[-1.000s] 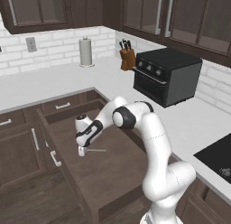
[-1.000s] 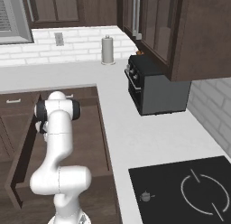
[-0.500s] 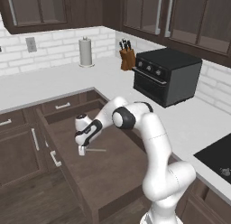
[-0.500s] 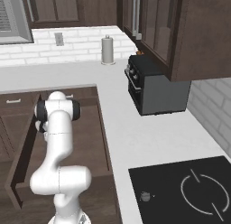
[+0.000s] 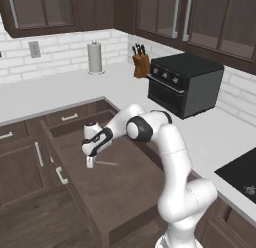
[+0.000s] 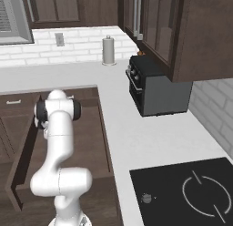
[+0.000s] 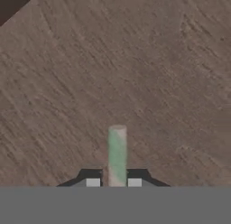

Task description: Take a straw from the drawer in front and place it inside the glass cup on the dining counter.

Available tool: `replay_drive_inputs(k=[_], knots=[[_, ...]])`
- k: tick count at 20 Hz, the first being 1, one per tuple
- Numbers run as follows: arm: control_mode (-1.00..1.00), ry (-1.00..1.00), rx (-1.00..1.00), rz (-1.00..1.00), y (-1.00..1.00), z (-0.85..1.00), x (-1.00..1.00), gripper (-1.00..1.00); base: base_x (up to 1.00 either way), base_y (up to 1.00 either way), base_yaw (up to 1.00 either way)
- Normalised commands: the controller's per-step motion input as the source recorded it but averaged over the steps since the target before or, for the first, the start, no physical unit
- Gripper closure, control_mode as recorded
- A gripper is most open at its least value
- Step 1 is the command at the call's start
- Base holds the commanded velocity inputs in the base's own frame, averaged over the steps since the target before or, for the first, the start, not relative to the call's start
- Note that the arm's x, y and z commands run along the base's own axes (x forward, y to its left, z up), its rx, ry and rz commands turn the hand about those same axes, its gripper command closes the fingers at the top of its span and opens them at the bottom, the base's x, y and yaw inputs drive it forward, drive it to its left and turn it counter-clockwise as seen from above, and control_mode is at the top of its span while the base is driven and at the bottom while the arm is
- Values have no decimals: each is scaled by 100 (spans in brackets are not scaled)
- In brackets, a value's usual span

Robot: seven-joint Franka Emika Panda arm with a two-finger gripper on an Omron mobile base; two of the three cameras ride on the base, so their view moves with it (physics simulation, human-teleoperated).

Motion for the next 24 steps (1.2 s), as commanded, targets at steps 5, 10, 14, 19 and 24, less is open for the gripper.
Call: replay_drive_inputs(k=[5, 10, 14, 19, 24], knots=[[-100, -9, 14, 0, -9, 100, -19, 100, 0, 0, 0], [-100, -17, 14, 0, -10, 100, -18, 100, 0, 0, 0], [-100, -33, 15, 0, -16, 100, -46, 100, 0, 0, 0], [-100, -41, 16, -1, -16, 100, -67, 100, 0, 0, 0], [-100, -38, 21, -4, -19, 100, -66, 100, 0, 0, 0]])
